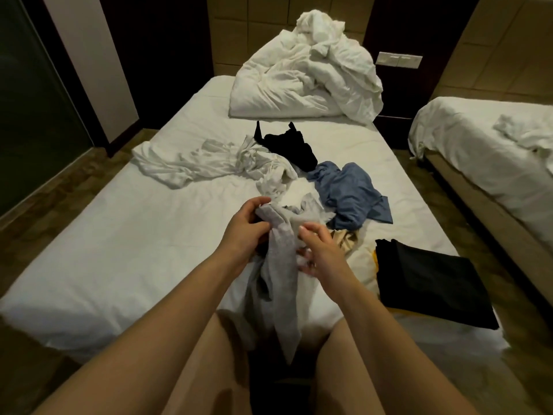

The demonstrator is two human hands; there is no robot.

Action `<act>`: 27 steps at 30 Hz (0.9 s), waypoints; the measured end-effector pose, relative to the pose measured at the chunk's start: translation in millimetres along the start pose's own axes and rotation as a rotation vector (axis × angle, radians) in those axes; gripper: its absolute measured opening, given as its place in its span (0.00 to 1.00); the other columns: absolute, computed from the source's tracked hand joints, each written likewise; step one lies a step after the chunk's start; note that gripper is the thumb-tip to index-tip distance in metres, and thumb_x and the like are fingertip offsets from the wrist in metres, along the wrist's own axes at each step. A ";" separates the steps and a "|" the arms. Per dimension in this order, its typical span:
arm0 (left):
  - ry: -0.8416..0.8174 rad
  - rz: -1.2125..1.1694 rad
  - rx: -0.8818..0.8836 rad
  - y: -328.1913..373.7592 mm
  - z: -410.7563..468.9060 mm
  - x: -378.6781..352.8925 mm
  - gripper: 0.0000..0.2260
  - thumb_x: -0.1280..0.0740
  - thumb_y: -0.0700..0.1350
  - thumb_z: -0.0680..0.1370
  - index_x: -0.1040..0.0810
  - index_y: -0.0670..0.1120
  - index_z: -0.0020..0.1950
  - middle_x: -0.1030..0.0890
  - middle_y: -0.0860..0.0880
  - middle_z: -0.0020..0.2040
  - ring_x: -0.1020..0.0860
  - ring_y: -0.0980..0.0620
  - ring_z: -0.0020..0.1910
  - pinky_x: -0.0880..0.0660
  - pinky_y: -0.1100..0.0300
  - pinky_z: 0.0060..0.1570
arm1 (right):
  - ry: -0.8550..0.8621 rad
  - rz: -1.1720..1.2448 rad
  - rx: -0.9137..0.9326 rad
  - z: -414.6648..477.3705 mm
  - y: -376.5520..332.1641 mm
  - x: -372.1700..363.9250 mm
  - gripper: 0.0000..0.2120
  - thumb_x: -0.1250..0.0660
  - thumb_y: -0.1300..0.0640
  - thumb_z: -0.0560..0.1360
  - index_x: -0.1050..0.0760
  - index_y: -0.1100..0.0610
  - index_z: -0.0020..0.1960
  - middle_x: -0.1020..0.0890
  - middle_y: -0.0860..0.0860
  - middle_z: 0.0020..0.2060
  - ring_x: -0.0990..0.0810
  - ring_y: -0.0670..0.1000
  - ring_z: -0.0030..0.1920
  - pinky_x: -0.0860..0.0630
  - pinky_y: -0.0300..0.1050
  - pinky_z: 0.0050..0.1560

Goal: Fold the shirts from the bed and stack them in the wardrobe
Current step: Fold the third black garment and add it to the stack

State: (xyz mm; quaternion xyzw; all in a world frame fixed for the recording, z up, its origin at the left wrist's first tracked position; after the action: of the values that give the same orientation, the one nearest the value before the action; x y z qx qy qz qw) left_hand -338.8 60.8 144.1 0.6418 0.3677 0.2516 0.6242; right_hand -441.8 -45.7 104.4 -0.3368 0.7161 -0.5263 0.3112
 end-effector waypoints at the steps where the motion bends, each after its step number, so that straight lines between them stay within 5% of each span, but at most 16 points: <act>1: -0.030 0.047 -0.028 6.1 0.8 -3.4 0.19 0.41 0.28 0.75 0.26 0.52 0.53 0.20 0.46 0.49 0.22 0.49 0.46 0.24 0.58 0.40 | -0.028 0.040 -0.046 3.6 5.8 -3.1 0.17 0.35 0.44 0.75 0.29 0.49 0.60 0.22 0.51 0.52 0.22 0.53 0.51 0.23 0.49 0.47; 3: -0.117 0.125 -0.071 15.6 -1.5 -14.4 0.19 0.41 0.28 0.76 0.26 0.51 0.53 0.21 0.47 0.49 0.22 0.52 0.46 0.23 0.61 0.40 | -0.113 0.163 -0.092 9.0 5.4 -16.7 0.24 0.36 0.39 0.73 0.31 0.48 0.65 0.21 0.55 0.58 0.21 0.58 0.56 0.21 0.54 0.53; 6: -0.224 0.230 -0.108 23.4 -11.2 -26.4 0.19 0.41 0.29 0.76 0.27 0.52 0.55 0.21 0.51 0.47 0.22 0.57 0.44 0.25 0.68 0.37 | -0.165 0.355 -0.141 16.2 -11.4 -31.0 0.22 0.43 0.42 0.78 0.24 0.57 0.61 0.19 0.57 0.55 0.18 0.54 0.51 0.19 0.47 0.46; 8: -0.233 0.256 -0.103 23.0 -11.5 -21.6 0.20 0.40 0.30 0.75 0.26 0.56 0.53 0.21 0.51 0.49 0.21 0.54 0.49 0.23 0.61 0.44 | -0.160 0.362 -0.115 25.1 -22.8 -34.7 0.20 0.40 0.47 0.78 0.25 0.62 0.60 0.19 0.60 0.56 0.19 0.55 0.53 0.21 0.47 0.48; 12: -0.162 0.269 -0.037 21.4 1.4 -3.0 0.17 0.34 0.44 0.68 0.26 0.55 0.56 0.21 0.48 0.54 0.22 0.46 0.56 0.23 0.42 0.53 | -0.145 0.235 -0.010 43.7 -45.9 -44.0 0.16 0.36 0.65 0.76 0.29 0.65 0.63 0.20 0.61 0.52 0.17 0.54 0.47 0.20 0.44 0.42; 18: 0.001 0.482 -0.208 77.6 70.7 29.8 0.43 0.31 0.54 0.64 0.44 0.51 0.76 0.30 0.46 0.70 0.29 0.48 0.66 0.29 0.48 0.64 | -0.115 0.113 0.245 112.0 -161.9 -94.3 0.28 0.49 0.78 0.73 0.34 0.58 0.68 0.29 0.60 0.65 0.23 0.56 0.54 0.24 0.41 0.48; 21: 0.158 0.582 -0.356 125.6 121.7 56.1 0.41 0.32 0.53 0.65 0.45 0.53 0.76 0.30 0.44 0.68 0.28 0.46 0.65 0.28 0.47 0.62 | -0.236 0.267 0.386 148.4 -216.9 -129.1 0.28 0.51 0.79 0.71 0.31 0.60 0.64 0.27 0.61 0.64 0.24 0.56 0.57 0.26 0.42 0.54; 24: 0.185 0.807 -0.249 119.1 172.0 71.8 0.36 0.32 0.48 0.72 0.45 0.50 0.76 0.35 0.40 0.70 0.32 0.42 0.67 0.31 0.51 0.63 | -0.136 0.151 0.352 196.2 -201.3 -124.5 0.26 0.46 0.77 0.73 0.32 0.62 0.68 0.22 0.60 0.56 0.23 0.55 0.53 0.26 0.43 0.52; 27: 0.125 0.982 -0.048 65.4 222.0 80.1 0.32 0.34 0.45 0.76 0.46 0.49 0.76 0.33 0.40 0.70 0.31 0.42 0.66 0.31 0.54 0.61 | -0.002 -0.125 0.309 245.6 -154.0 -100.1 0.23 0.42 0.70 0.74 0.29 0.58 0.66 0.23 0.56 0.60 0.24 0.54 0.60 0.28 0.46 0.60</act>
State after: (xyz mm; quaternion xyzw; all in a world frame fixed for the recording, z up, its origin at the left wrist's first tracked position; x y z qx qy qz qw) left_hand -106.5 -9.8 176.8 0.7084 0.0530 0.5624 0.4232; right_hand -163.5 -132.0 199.9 -0.3294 0.6039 -0.6480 0.3269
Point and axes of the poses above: each hand's wrist, its own z-axis towards the middle knuckle, its own x-axis out of the back of the hand, y = z × x, the point moved 8 cm from there along z, towards the middle knuckle
